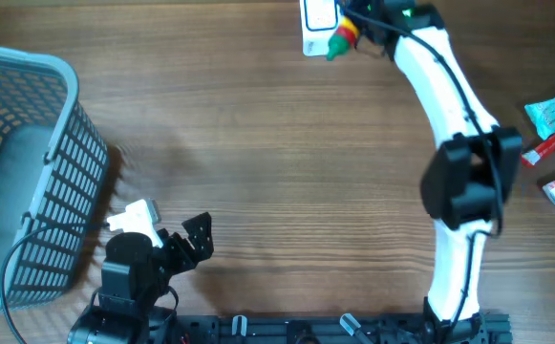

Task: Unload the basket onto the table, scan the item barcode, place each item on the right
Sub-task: 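Lift the Sriracha bottle and hold it up to the scanner, then place the Sriracha bottle at the right table edge and release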

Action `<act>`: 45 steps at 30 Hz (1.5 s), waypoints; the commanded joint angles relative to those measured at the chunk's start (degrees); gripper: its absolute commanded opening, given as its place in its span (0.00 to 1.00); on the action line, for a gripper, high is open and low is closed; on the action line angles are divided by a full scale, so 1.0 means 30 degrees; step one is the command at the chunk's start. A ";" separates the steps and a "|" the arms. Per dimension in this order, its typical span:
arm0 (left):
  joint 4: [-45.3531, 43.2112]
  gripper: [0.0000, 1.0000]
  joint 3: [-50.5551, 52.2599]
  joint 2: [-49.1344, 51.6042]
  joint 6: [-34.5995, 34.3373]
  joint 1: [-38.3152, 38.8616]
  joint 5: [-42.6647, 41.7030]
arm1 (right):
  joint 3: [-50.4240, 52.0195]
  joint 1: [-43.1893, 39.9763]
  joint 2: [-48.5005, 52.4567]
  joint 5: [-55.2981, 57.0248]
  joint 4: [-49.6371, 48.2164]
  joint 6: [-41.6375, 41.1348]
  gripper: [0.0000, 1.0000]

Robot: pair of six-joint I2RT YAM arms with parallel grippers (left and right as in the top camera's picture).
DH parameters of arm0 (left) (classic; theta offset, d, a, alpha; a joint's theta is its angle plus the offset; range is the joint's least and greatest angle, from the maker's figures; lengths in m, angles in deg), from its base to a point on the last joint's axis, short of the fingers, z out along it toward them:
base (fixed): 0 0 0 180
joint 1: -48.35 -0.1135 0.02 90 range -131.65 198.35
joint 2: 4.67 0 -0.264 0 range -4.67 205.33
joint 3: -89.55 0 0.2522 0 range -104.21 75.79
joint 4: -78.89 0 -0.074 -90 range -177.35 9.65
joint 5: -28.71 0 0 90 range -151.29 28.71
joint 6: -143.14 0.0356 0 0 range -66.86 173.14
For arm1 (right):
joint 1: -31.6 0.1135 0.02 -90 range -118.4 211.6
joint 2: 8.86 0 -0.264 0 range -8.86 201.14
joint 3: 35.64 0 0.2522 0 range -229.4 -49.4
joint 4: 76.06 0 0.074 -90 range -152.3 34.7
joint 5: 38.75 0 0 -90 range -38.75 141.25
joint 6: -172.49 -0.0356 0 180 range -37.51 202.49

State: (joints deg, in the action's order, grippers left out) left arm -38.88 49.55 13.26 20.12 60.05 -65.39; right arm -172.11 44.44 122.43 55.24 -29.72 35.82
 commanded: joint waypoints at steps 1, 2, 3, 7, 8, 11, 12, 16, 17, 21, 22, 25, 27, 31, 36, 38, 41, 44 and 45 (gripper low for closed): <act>-0.0051 1.00 -0.0240 -0.0124 0.0430 0.0080 0.0262 | -0.2076 0.0226 0.2302 0.0896 -0.1843 0.0736 0.47; -0.0051 1.00 -0.0240 -0.0124 0.0430 0.0080 0.0262 | -0.2076 0.0372 0.2718 0.0903 -0.2929 0.0721 0.48; -0.0051 1.00 -0.0240 -0.0124 0.0430 0.0080 0.0262 | -0.2076 0.0474 0.2856 0.0911 -0.3490 0.0714 0.48; -0.0051 1.00 -0.0240 -0.0124 0.0430 0.0080 0.0262 | -0.2076 0.1137 0.3045 0.1836 -0.4998 0.0525 0.52; -0.0051 1.00 -0.0240 -0.0124 0.0430 0.0080 0.0262 | -0.2076 0.1290 0.3045 0.1829 -0.5049 0.0510 0.52; -0.0051 1.00 -0.0240 -0.0124 0.0430 0.0080 0.0262 | -0.2076 0.1690 0.3220 0.1851 -0.5224 0.0503 0.52; -0.0051 1.00 -0.0240 -0.0124 0.0430 0.0080 0.0262 | -0.2076 0.1741 0.3315 0.1923 -0.5260 0.0342 0.52; -0.0051 1.00 -0.0240 -0.0124 0.0430 0.0080 0.0262 | -0.2149 0.1654 0.3446 0.2273 -0.4779 0.0087 0.49; -0.0051 1.00 -0.0240 -0.0124 0.0430 0.0080 0.0262 | -0.2783 0.1486 0.3322 0.2586 -0.3432 0.0306 0.48; -0.0051 1.00 -0.0240 -0.0124 0.0430 0.0080 0.0262 | -0.4634 0.0546 0.2361 0.4962 0.1931 0.2033 0.49; -0.0051 1.00 -0.0240 -0.0124 0.0430 0.0080 0.0262 | -0.4852 0.0175 0.2076 0.5413 0.3249 0.2120 0.50; -0.0051 1.00 -0.0240 -0.0124 0.0430 0.0080 0.0262 | -0.5005 -0.1741 0.1523 0.6980 0.7308 0.2055 0.51; -0.0051 1.00 -0.0240 -0.0124 0.0430 0.0080 0.0262 | -0.4983 -0.3497 0.1523 0.7315 0.9340 0.2055 0.51; -0.0051 1.00 -0.0240 -0.0124 0.0430 0.0080 0.0262 | -0.4947 -0.7446 0.1523 0.7227 1.1227 0.2696 0.50; -0.0051 1.00 -0.0240 -0.0124 0.0430 0.0080 0.0262 | -0.4444 -1.2014 0.1770 0.6805 1.0528 0.5085 0.49; -0.0051 1.00 -0.0240 -0.0124 0.0430 0.0080 0.0262 | -0.4226 -1.3318 0.2302 0.6652 1.0375 0.5588 0.49; -0.0051 1.00 -0.0240 -0.0124 0.0430 0.0080 0.0262 | -0.4226 -1.4236 0.3016 0.6754 1.0979 0.6069 0.51; -0.0051 1.00 -0.0240 -0.0124 0.0430 0.0080 0.0262 | -0.4226 -1.4914 0.3220 0.6586 1.1242 0.6011 0.69; -0.0051 1.00 -0.0240 -0.0124 0.0430 0.0080 0.0262 | -0.4240 -1.5023 0.3198 0.6594 1.1009 0.6069 0.74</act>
State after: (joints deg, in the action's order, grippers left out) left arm -38.90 49.55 13.26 20.12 60.05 -65.39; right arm -185.07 -0.08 130.38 74.65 4.16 52.89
